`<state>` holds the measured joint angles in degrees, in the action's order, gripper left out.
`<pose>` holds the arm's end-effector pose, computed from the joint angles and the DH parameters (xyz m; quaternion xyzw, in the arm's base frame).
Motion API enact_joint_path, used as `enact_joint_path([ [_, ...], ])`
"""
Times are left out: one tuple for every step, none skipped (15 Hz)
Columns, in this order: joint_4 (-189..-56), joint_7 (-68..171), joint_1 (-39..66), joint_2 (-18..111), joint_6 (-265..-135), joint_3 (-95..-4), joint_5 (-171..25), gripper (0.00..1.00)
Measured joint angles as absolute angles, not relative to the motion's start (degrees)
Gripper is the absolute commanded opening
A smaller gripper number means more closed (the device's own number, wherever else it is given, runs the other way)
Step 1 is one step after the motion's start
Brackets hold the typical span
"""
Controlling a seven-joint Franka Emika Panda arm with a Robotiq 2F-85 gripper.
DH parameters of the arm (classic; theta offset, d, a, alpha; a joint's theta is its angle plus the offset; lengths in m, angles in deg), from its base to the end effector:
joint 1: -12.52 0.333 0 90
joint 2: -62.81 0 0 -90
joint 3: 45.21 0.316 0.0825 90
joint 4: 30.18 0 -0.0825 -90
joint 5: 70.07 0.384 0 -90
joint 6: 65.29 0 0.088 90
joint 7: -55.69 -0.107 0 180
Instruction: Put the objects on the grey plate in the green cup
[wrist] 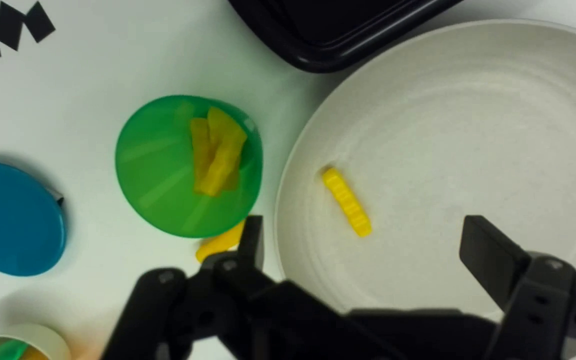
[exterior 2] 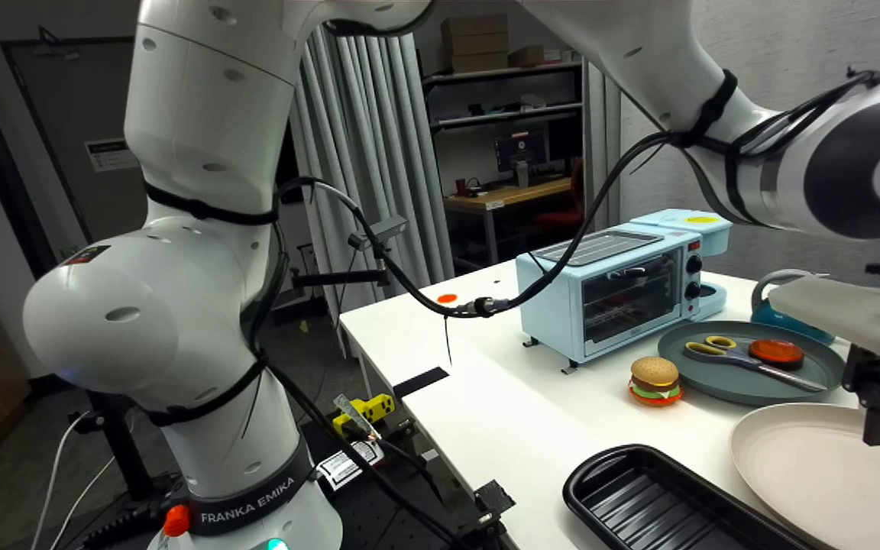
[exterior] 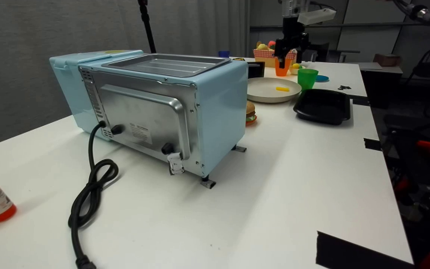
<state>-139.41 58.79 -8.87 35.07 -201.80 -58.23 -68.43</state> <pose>0.5244 -0.3502 0.2493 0.9627 -0.2673 -0.0114 0.0411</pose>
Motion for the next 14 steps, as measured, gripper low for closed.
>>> enact_joint_path([
  [-139.2, 59.5, -8.7, 35.0, -201.1, -57.7, -68.4, 1.00],
  [-138.9, 60.4, -8.7, 34.9, -200.4, -57.2, -68.4, 1.00],
  [-138.7, 61.4, -8.7, 34.7, -199.8, -56.9, -68.4, 1.00],
  [-138.6, 62.5, -8.7, 34.4, -199.4, -56.8, -68.5, 1.00],
  [-138.5, 63.5, -8.7, 34.0, -199.4, -56.8, -68.6, 1.00],
  [-138.4, 64.5, -8.8, 33.6, -199.4, -56.8, -68.7, 1.00],
  [-138.3, 65.5, -8.8, 33.0, -199.4, -56.8, -68.9, 1.00],
  [-138.0, 66.3, -8.9, 32.5, -199.4, -56.8, -69.1, 1.00],
  [-137.7, 66.9, -9.0, 31.9, -199.4, -56.8, -69.3, 1.00],
  [-137.2, 67.3, -9.0, 31.3, -199.4, -56.8, -69.6, 1.00],
  [-136.7, 67.7, -9.1, 30.7, -199.4, -56.8, -69.7, 1.00],
  [-136.1, 68.1, -9.1, 30.1, -199.4, -56.8, -69.8, 1.00],
  [-135.5, 68.4, -9.1, 29.6, -199.4, -56.8, -69.9, 1.00],
  [-134.9, 68.7, -9.1, 29.0, -199.4, -56.8, -70.0, 1.00],
])
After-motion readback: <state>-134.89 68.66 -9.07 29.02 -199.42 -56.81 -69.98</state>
